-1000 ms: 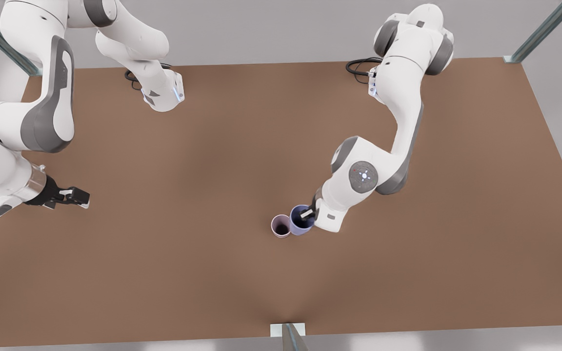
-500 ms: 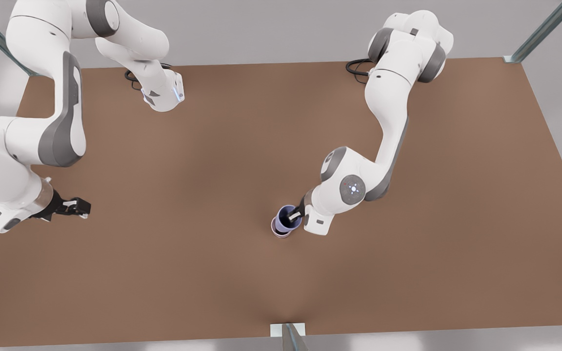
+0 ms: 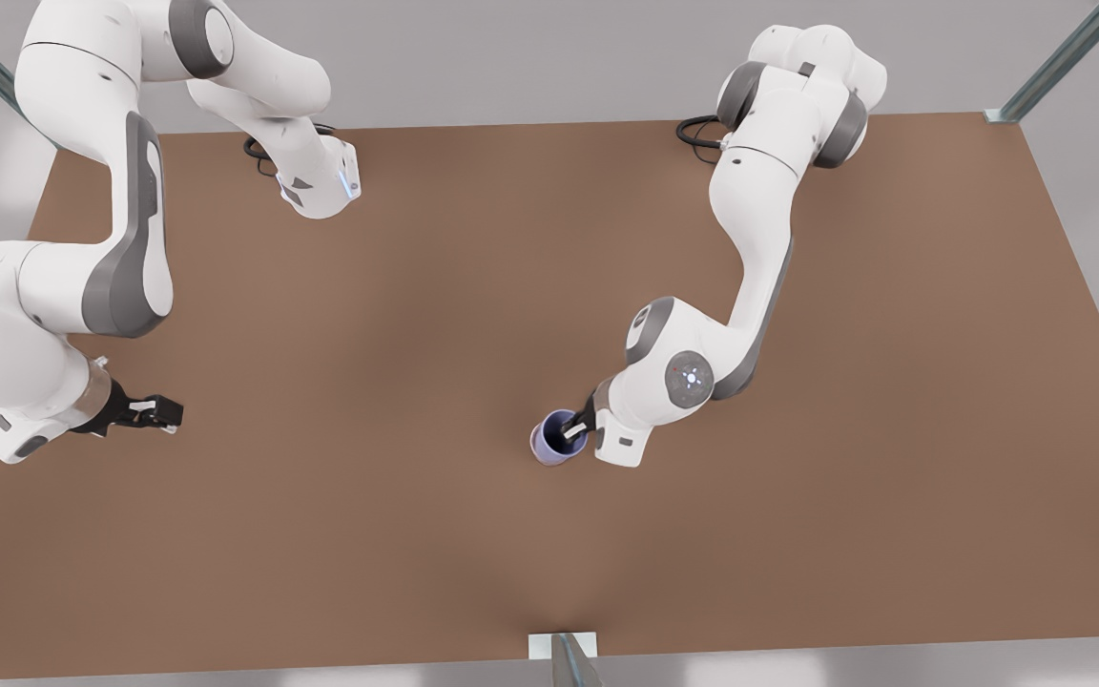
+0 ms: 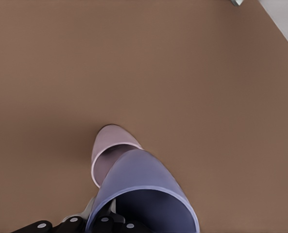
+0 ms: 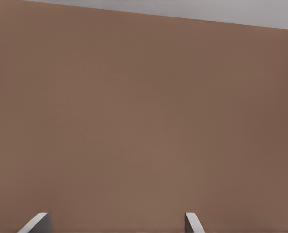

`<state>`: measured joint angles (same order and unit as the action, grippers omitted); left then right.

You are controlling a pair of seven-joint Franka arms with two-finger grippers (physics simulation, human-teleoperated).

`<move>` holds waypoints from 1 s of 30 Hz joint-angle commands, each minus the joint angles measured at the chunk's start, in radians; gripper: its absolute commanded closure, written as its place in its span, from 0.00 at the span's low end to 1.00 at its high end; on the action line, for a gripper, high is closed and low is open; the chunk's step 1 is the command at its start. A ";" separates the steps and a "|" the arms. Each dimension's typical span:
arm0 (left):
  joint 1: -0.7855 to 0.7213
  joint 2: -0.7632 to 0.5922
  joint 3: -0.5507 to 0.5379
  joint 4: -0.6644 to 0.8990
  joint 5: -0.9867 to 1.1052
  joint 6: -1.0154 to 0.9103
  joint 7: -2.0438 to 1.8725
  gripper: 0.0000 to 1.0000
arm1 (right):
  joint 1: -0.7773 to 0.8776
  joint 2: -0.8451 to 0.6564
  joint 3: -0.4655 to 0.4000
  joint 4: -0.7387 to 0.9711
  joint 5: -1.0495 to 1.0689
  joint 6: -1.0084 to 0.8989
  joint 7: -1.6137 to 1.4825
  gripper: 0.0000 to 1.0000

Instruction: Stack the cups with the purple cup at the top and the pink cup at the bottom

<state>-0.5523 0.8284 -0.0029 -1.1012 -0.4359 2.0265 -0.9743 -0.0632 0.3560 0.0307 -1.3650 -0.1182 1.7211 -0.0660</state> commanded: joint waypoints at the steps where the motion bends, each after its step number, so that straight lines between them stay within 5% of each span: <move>1: 0.000 0.000 0.001 0.000 -0.046 -0.002 0.002 0.79 | -0.001 0.000 0.000 0.000 0.000 0.000 0.000 0.00; 30: -0.032 -0.034 0.006 -0.003 0.132 -0.011 0.011 0.79 | 0.000 0.012 -0.002 -0.003 -0.003 0.002 -0.015 0.00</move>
<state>-0.5844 0.7934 0.0046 -1.1055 -0.3024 2.0125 -0.9664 -0.0629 0.3680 0.0291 -1.3683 -0.1212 1.7227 -0.0813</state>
